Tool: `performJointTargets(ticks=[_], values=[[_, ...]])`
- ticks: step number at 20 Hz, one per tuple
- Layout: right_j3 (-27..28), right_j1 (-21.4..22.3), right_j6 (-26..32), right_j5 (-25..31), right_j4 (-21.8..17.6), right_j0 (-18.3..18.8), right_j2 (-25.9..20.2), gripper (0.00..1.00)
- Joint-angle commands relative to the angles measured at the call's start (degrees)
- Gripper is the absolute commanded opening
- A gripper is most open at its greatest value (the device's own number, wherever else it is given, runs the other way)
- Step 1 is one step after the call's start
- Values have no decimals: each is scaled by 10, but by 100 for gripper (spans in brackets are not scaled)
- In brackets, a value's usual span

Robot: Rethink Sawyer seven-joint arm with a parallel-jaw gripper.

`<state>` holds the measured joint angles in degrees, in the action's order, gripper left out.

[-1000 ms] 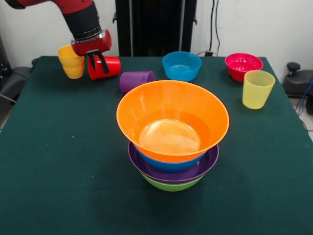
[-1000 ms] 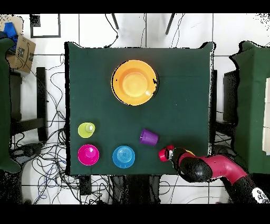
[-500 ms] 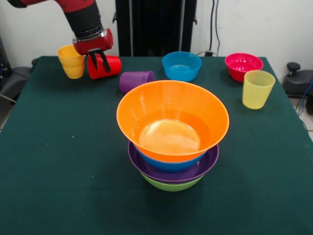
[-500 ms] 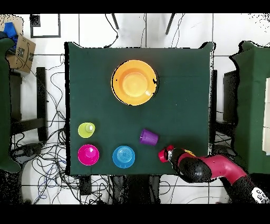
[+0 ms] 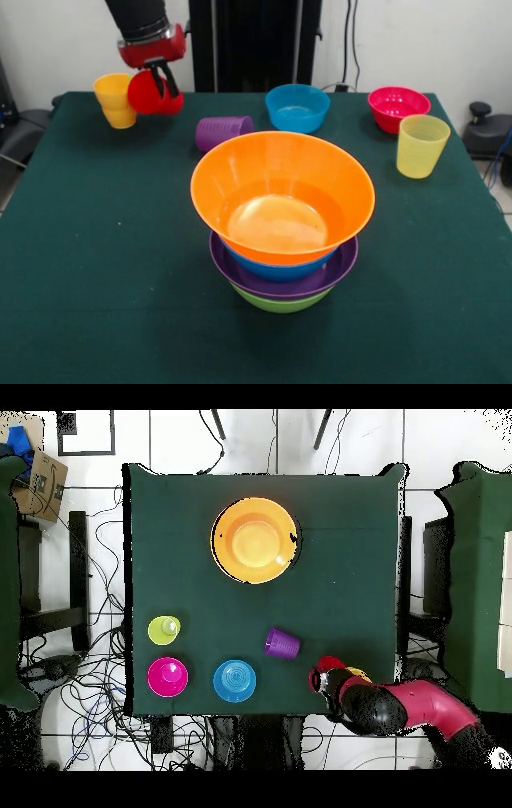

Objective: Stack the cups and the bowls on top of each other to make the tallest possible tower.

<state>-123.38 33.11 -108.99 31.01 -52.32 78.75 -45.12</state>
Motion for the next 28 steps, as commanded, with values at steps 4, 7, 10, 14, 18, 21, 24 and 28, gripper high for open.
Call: performJointTargets(ticks=[4,7,10,14,18,21,24,28], values=[[-161,313,90,59,239,13,-191,0],[-178,382,95,62,308,19,-233,0],[-179,415,98,72,344,15,-252,0],[-194,493,111,45,412,20,-296,0],[-206,577,137,21,492,0,-289,0],[-211,598,127,0,504,-38,-257,0],[-218,591,74,-36,483,-75,-238,0],[-193,572,-32,-56,408,-136,-202,0]])
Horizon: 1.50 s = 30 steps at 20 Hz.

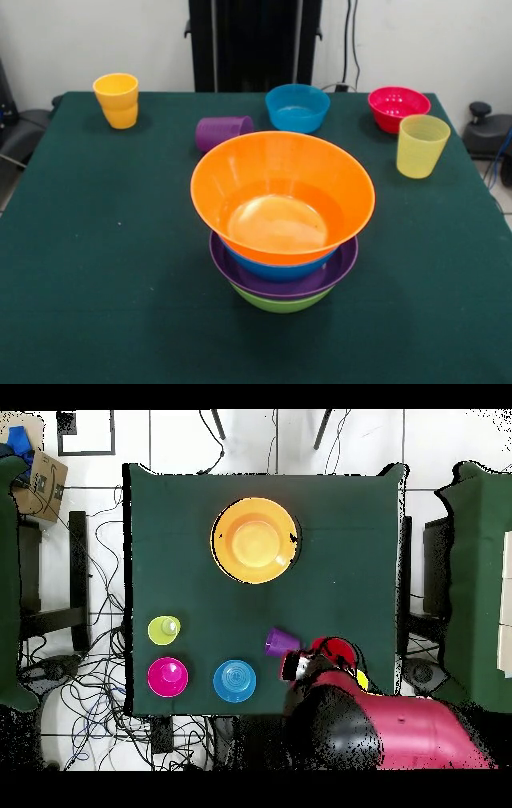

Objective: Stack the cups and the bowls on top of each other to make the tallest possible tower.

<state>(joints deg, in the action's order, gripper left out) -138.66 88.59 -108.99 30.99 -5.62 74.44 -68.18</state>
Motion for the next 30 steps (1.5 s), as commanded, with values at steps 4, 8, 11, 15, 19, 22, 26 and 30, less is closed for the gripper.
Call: performJointTargets(ticks=[4,8,11,15,19,22,26,30], values=[[60,-72,-132,-10,-217,-170,99,0],[172,-170,-163,38,-325,-256,181,0],[222,-215,-185,39,-372,-306,232,0],[273,-272,-187,18,-404,-351,288,0],[305,-305,-200,10,-418,-386,327,0],[328,-314,-209,20,-411,-410,348,0],[396,-358,-185,32,-412,-438,366,0],[474,-416,-159,25,-418,-465,381,0]])
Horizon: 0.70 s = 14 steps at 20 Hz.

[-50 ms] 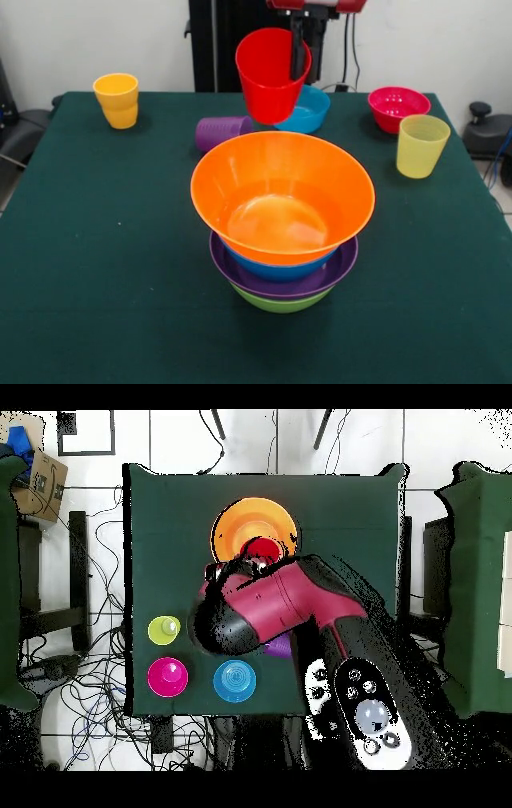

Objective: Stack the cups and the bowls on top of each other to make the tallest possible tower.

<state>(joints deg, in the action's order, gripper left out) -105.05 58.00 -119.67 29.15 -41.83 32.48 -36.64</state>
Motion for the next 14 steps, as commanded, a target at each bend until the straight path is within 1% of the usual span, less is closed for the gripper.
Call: performJointTargets(ticks=[1,3,6,10,12,14], values=[[159,-126,-45,40,-56,-50,68,0],[203,-165,-22,35,-49,-58,68,0],[260,-205,-21,39,-50,-82,77,0],[347,-266,-7,71,-39,-113,84,0],[388,-301,2,77,-37,-124,85,0],[414,-330,11,75,-32,-128,86,0]])
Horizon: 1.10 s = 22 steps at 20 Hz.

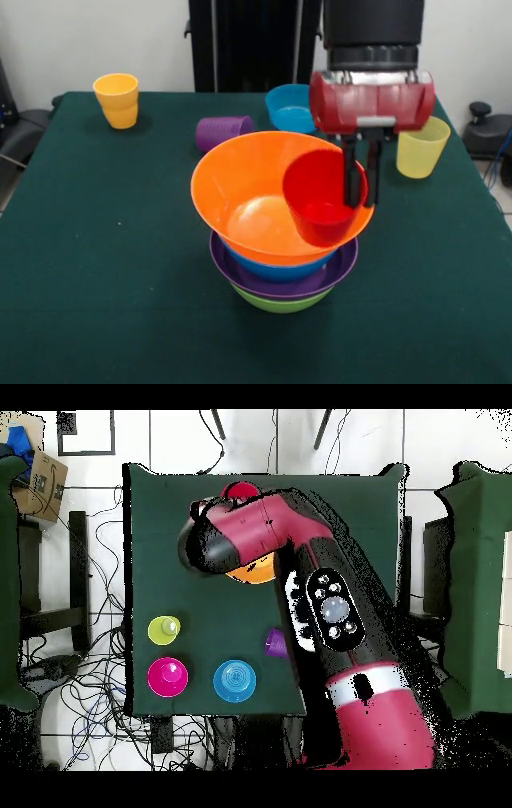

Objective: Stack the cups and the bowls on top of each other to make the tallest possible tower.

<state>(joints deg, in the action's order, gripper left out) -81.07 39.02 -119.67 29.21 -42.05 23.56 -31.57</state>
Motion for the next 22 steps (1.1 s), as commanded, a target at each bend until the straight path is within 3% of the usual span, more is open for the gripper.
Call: performJointTargets(ticks=[1,5,12,22], values=[[180,-149,12,68,-30,-40,37,0],[177,-161,34,52,-22,-31,33,0],[109,-128,76,30,-3,12,17,0],[44,-83,116,50,21,58,-10,0]])
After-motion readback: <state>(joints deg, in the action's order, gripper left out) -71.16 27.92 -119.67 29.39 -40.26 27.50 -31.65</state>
